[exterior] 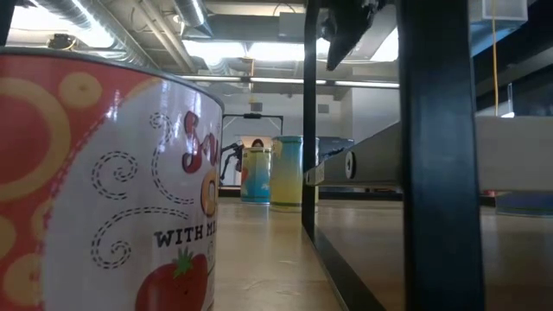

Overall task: Pick and place cans onto a shelf
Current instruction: Put the canned carrots on the shelf

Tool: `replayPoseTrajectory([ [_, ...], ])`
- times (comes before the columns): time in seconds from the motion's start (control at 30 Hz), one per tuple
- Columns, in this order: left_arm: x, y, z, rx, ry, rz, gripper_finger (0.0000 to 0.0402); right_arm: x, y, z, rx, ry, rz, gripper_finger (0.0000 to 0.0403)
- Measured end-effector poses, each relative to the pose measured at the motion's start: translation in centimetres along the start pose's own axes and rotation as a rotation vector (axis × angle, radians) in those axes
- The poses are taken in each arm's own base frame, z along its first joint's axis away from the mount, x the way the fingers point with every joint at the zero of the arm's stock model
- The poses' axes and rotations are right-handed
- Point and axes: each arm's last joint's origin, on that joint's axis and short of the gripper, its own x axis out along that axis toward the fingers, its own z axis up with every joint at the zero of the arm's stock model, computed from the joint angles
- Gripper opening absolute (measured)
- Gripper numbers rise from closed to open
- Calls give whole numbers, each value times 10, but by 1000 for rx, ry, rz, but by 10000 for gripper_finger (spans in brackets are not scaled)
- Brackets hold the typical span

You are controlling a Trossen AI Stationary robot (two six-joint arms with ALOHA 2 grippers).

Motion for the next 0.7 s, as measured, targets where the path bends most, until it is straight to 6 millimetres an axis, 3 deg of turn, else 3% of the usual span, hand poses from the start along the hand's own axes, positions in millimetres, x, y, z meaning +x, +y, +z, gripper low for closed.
replayPoseTrajectory([
  [0.33,0,0,0,47,-1,0,46,48,12,13,-268,69,159,101],
  [0.7,0,0,0,51,-1,2,46,91,28,22,-491,124,212,101],
])
